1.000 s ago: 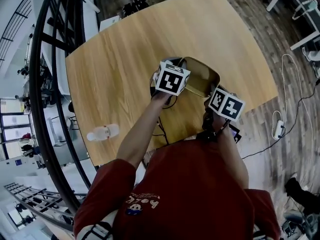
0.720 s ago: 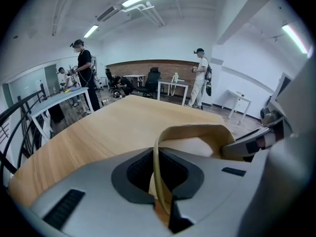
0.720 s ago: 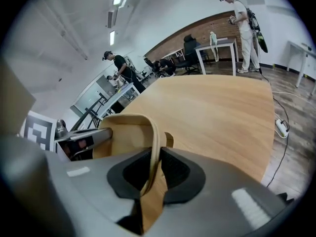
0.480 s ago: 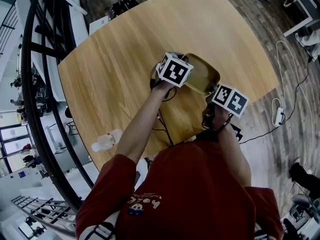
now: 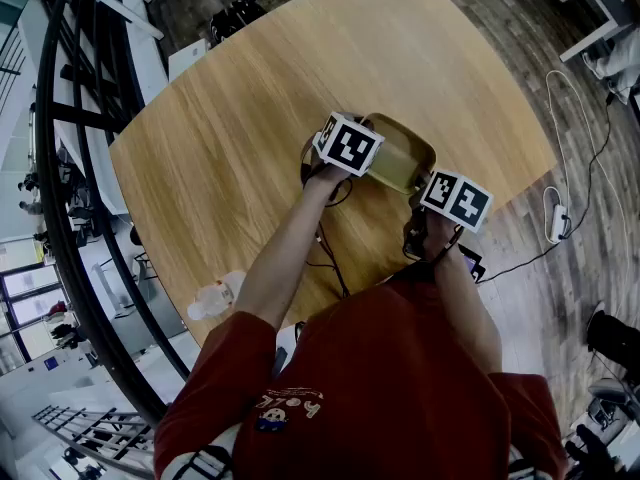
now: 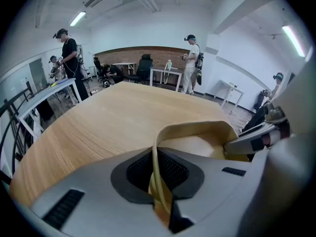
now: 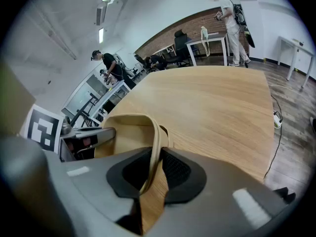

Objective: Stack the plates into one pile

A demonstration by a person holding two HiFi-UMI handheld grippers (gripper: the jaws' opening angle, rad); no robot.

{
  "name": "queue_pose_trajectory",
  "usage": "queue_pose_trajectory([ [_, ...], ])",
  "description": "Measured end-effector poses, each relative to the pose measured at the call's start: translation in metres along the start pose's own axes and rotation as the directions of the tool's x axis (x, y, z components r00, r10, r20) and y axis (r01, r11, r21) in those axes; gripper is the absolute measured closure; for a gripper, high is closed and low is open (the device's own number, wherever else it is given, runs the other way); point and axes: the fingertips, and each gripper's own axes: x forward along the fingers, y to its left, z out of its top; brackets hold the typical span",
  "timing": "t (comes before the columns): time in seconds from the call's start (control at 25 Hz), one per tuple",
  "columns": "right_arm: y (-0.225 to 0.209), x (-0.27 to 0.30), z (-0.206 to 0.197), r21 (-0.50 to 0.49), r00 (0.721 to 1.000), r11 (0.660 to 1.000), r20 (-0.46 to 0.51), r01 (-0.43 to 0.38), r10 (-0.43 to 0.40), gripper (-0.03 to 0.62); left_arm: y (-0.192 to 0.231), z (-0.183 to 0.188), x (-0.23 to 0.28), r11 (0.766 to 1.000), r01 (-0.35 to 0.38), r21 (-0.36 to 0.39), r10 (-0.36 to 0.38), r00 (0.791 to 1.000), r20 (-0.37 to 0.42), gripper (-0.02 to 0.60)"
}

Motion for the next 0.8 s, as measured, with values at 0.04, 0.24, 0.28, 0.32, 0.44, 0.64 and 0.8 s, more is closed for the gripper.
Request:
queue_pose_trajectory([
  [0.04, 0.000, 0.001, -0.001, -0.004, 1.000, 1.000, -0.002, 0.001, -0.001, 0.525, 0.001, -0.002, 0.002, 1.000, 0.000, 0.001, 0.000, 1.000, -0.010, 0.560],
  [0.24, 0.002, 0.001, 0.001, -0.058, 1.000, 0.998, 0.013, 0.027, -0.026, 0.519, 0.003, -0.008, 0.008, 1.000, -0.004, 0.009, 0.004, 1.000, -0.028, 0.560],
  [0.28, 0.003, 0.001, 0.003, -0.070, 0.999, 0.997, 0.020, 0.032, -0.031, 0.519, 0.003, -0.008, 0.009, 1.000, -0.005, 0.005, 0.005, 1.000, -0.027, 0.558],
  [0.32, 0.004, 0.000, 0.004, -0.081, 0.999, 0.996, 0.025, 0.035, -0.033, 0.519, 0.004, -0.008, 0.009, 1.000, -0.006, 0.000, 0.006, 1.000, -0.025, 0.556],
  [0.44, 0.005, -0.001, 0.013, -0.093, 0.999, 0.995, 0.035, 0.036, -0.033, 0.523, 0.005, -0.002, 0.006, 1.000, -0.008, -0.017, 0.008, 1.000, -0.006, 0.549],
  [0.64, 0.002, 0.000, 0.020, -0.056, 0.999, 0.998, 0.030, 0.028, -0.026, 0.528, 0.006, 0.005, 0.007, 1.000, -0.011, -0.028, 0.011, 1.000, 0.012, 0.551],
  [0.8, 0.003, 0.005, 0.014, -0.043, 1.000, 0.999, -0.006, 0.008, -0.008, 0.528, 0.008, -0.003, 0.007, 1.000, -0.021, -0.020, 0.021, 1.000, -0.019, 0.551],
])
